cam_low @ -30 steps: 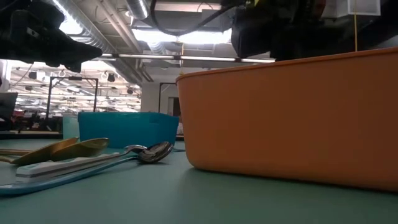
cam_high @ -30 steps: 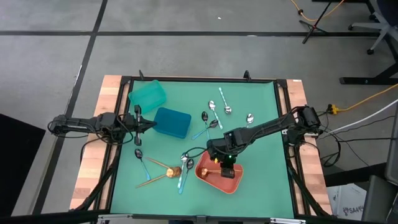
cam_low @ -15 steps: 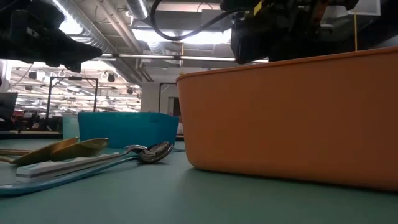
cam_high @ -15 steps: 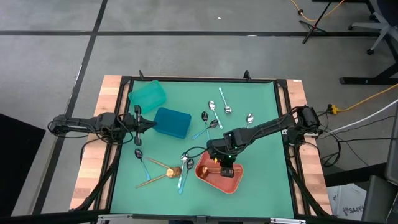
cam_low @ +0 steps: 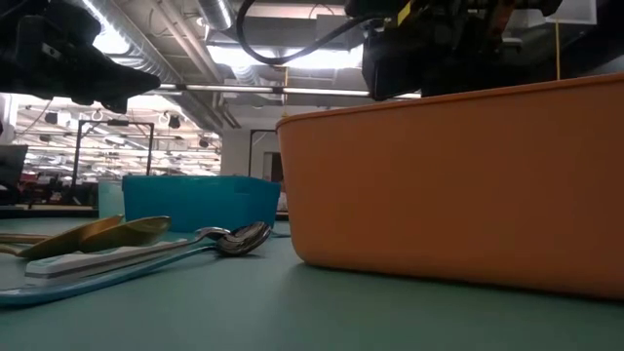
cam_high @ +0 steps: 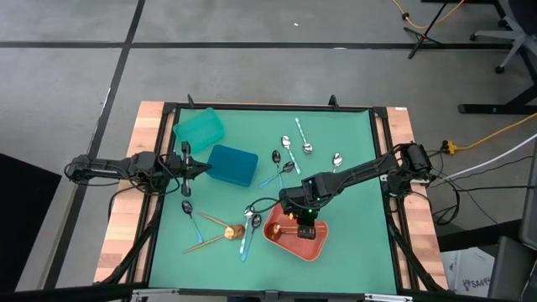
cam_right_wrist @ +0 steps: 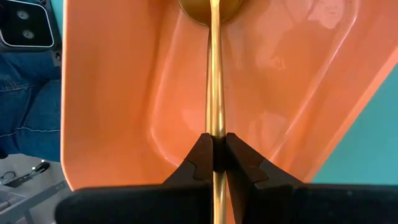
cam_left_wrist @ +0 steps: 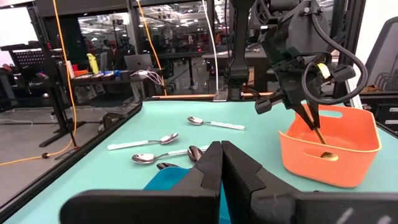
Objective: Sort silverware by color (type)
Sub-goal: Put the yellow spoon into the orange bin, then put the blue spoon into the transparent green bin
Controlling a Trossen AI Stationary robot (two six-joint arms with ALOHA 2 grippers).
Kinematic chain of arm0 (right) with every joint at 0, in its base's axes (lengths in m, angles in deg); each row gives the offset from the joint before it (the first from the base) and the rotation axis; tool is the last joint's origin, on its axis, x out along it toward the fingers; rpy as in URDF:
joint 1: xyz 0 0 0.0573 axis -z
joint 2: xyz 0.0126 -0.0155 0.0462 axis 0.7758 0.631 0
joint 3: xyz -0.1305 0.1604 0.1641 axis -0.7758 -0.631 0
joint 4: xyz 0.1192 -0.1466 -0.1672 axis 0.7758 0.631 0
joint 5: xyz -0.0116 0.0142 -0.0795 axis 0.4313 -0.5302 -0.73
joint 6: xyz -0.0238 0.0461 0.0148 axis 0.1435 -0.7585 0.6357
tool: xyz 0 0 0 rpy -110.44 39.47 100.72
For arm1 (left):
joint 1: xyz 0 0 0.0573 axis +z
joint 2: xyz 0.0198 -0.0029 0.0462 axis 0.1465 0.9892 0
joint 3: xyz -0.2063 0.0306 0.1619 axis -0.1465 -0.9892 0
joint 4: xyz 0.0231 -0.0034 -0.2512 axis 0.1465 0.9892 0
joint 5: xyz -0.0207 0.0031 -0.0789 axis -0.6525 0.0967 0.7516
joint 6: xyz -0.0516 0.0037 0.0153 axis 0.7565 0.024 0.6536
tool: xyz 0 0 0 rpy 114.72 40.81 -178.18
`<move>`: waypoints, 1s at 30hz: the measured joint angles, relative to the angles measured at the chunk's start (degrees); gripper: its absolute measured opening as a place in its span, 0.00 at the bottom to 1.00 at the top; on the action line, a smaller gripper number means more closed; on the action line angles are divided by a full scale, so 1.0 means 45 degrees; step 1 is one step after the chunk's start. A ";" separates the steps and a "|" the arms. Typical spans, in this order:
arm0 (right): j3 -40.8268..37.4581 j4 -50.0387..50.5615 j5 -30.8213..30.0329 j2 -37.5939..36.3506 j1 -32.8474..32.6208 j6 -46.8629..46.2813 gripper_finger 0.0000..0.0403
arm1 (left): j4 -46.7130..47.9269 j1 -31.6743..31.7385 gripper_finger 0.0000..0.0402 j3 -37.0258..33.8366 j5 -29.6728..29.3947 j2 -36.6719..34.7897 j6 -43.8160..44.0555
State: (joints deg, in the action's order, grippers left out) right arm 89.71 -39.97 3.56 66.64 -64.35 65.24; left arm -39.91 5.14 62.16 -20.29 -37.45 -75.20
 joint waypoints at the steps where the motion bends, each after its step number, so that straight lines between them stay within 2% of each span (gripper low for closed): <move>1: 0.0000 -0.0001 0.0000 0.0000 0.0000 0.0000 0.02 | 0.0000 0.0004 0.00 -0.0002 0.0002 0.0000 0.0000; 8: 0.0000 -0.0001 0.0004 -0.0005 0.0000 -0.0096 0.04 | -0.0002 0.0002 0.00 -0.0004 -0.0039 0.0000 -0.0005; 15: 0.0000 -0.0006 -0.0005 -0.0005 0.0005 -0.0097 0.23 | -0.0005 0.0004 0.00 -0.0004 -0.0044 0.0004 -0.0005; 19: 0.0000 -0.0006 -0.0019 -0.0005 0.0002 -0.0097 0.30 | 0.0000 0.0002 0.00 -0.0004 -0.0049 0.0002 -0.0005; 24: 0.0000 0.0008 -0.0010 -0.0016 0.0003 -0.0095 0.32 | -0.0005 0.0001 0.00 -0.0004 -0.0057 -0.0001 0.0058; 30: 0.0000 0.0120 -0.0015 -0.0560 0.0000 -0.0057 0.32 | -0.0138 0.0004 0.00 -0.0004 -0.0403 0.0002 0.1012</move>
State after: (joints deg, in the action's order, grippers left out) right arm 89.71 -39.43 3.49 64.12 -64.35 64.99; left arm -40.53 5.16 62.14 -22.11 -37.44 -70.64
